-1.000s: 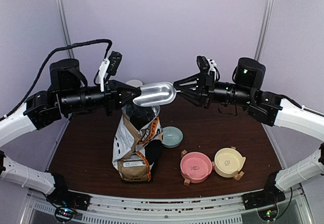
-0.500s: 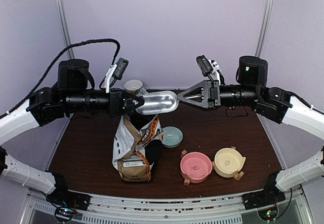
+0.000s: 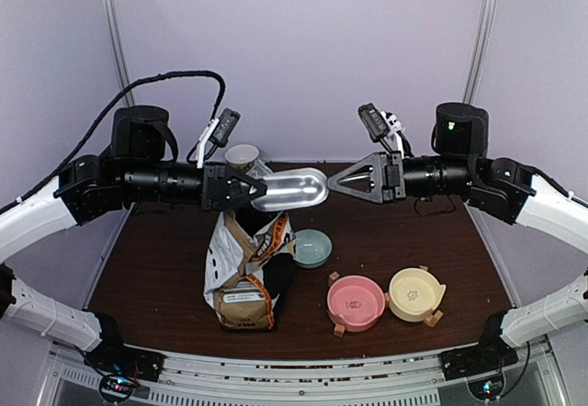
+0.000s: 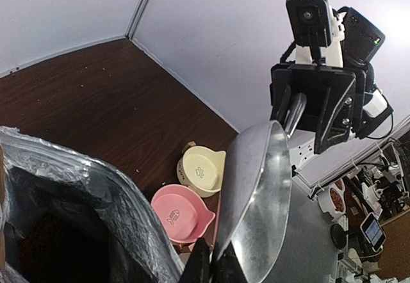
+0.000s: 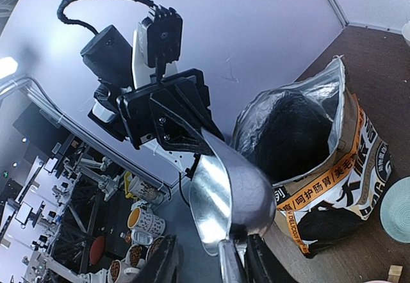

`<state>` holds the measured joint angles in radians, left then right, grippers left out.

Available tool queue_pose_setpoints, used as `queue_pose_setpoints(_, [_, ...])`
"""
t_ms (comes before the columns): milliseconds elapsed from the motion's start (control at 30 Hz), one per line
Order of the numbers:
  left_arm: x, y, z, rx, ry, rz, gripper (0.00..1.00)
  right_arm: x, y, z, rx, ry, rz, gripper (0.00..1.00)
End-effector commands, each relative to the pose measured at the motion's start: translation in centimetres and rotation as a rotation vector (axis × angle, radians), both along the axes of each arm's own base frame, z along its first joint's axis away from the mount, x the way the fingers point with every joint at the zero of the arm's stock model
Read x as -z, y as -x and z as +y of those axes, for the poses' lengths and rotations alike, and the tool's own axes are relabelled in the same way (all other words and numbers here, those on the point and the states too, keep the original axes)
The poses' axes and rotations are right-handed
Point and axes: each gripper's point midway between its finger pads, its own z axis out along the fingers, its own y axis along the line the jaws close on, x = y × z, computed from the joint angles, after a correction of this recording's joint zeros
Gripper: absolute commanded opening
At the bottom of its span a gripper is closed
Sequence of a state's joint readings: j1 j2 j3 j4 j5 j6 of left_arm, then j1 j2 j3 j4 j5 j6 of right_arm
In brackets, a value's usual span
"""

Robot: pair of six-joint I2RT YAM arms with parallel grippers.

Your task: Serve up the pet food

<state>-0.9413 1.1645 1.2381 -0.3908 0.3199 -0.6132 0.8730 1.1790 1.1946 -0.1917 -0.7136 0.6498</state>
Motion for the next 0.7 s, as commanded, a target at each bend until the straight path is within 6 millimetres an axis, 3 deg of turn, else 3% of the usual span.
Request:
queue_pose_setpoints(0, [-1.1,-0.6,-0.3,-0.011,0.03,0.0,0.0,-2.4,0.7,-0.3,-0.012,-0.055,-0.07,0.32])
queue_pose_setpoints(167, [-1.1,-0.7,-0.2,-0.016,0.028,0.002,0.0,-2.2,0.6,-0.4,-0.008,-0.051,-0.074,0.09])
queue_pose_setpoints(200, [-1.1,-0.9,-0.2,-0.026,0.019,-0.002,0.0,-2.2,0.4,-0.5,0.008,-0.048,-0.083,0.0])
queue_pose_setpoints(300, [-0.8,-1.5,0.3,-0.063,-0.025,-0.006,0.0,-2.0,-0.2,-1.0,0.056,-0.028,-0.107,0.0])
queue_pose_setpoints(367, [-1.0,-2.3,1.2,-0.121,-0.069,-0.021,0.17,-1.8,-0.6,-1.5,0.093,-0.005,-0.128,0.0])
queue_pose_setpoints(433, [-1.1,-3.2,2.5,-0.194,-0.131,-0.043,0.27,-1.7,-1.0,-2.0,0.13,0.022,-0.151,0.0])
queue_pose_setpoints(533, [-1.1,-4.8,5.2,-0.345,-0.234,-0.06,0.51,-1.3,-1.6,-2.9,0.181,0.077,-0.184,0.0])
queue_pose_setpoints(667, [0.6,-6.3,8.3,-0.492,-0.419,-0.045,0.78,-0.8,-1.7,-3.9,0.216,0.13,-0.211,0.0])
